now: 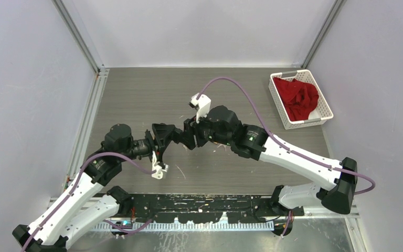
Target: Unlock with the key
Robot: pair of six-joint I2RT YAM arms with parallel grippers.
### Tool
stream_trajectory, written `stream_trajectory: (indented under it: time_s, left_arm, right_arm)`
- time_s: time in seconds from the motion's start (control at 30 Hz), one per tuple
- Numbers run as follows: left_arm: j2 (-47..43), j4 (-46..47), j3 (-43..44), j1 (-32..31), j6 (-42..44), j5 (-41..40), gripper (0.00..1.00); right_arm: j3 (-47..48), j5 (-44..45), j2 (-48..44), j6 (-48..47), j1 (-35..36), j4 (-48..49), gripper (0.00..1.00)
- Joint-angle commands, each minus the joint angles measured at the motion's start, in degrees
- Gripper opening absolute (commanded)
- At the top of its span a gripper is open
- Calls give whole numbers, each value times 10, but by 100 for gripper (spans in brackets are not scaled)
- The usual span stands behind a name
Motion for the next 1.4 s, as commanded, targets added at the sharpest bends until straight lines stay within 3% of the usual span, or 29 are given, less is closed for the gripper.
stream_trajectory:
  time_s: [0.0,0.07,0.17,0.43,0.63,0.8,0.87,0.93,0.97,1.0,1.03,1.1,1.17,1.27,1.37]
  left_arm:
    - [-19,89,21,-16,-9,57,0]
    - [-18,89,19,-17,-11,51,0]
    - [-15,81,25,-16,-15,47,0]
    - [-14,60,36,-16,-13,36,0]
    - [-13,57,37,-16,-10,25,0]
    - [-8,59,44,-16,-21,17,0]
    - [-6,60,46,-16,-27,14,0]
    - [-4,63,47,-17,-35,12,0]
    - [-3,65,48,-16,-41,10,0]
    - [-2,66,50,-16,-53,8,2]
    - [0,63,54,-16,-67,6,12]
    - [4,38,69,-16,-113,6,58]
    - [14,-13,95,-16,-162,13,81]
    - [34,-69,134,-17,-285,18,96]
    - [48,-106,142,-16,-338,15,98]
  right_arm:
    - [-17,35,-44,3,-16,111,69]
    - [-29,26,-54,3,-22,116,75]
    - [-35,-1,-53,1,-28,127,75]
    - [-7,-76,-19,-12,-33,124,57]
    - [-8,-116,-8,-7,-34,124,56]
    - [-5,-137,-4,-8,-34,120,49]
    - [-6,-139,-4,-11,-34,119,37]
    - [-6,-134,-6,-15,-35,116,10]
    - [-6,-133,-9,-18,-35,113,2]
    - [-7,-133,-12,-21,-37,112,1]
    - [-8,-138,-16,-27,-40,111,1]
    - [-13,-161,-28,-40,-50,113,1]
    - [-19,-196,-41,-48,-68,116,1]
    - [-24,-254,-51,-50,-94,122,1]
    - [-26,-302,-52,-46,-109,127,1]
